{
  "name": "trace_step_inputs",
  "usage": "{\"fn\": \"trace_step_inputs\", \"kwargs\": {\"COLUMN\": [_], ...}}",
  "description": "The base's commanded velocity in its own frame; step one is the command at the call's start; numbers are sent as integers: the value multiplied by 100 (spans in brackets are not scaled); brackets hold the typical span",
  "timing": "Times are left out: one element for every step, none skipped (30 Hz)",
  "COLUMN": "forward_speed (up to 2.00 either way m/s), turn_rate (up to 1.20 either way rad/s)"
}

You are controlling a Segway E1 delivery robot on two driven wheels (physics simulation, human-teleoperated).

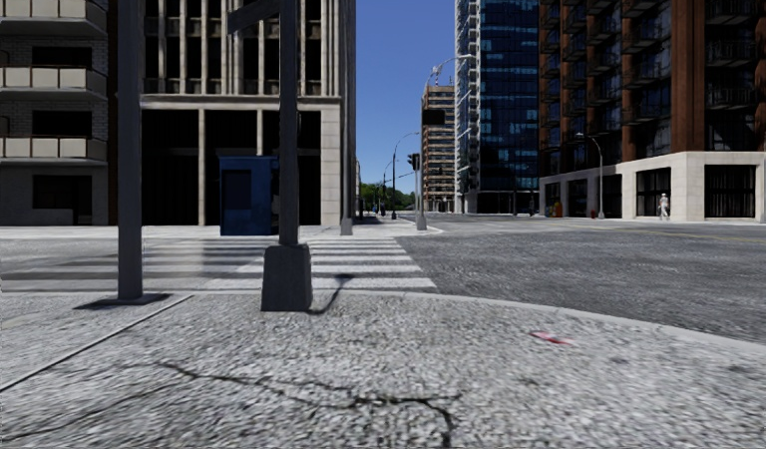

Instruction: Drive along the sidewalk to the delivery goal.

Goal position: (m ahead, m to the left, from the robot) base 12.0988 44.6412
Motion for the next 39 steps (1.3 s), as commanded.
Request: {"fn": "trace_step_inputs", "kwargs": {"forward_speed": [200,200,200,200,200,200,200,200,200,200,200,200,200,200,200,200,200,200,200,200,200,200,200,200,200,200,200,200,200,200,200,200,200,200,200,200,200,200,200], "turn_rate": [0,0,0,0,0,0,0,0,0,0,0,0,0,0,0,0,0,0,0,0,0,0,0,0,0,0,0,0,0,0,0,0,0,0,0,0,0,3,13]}}
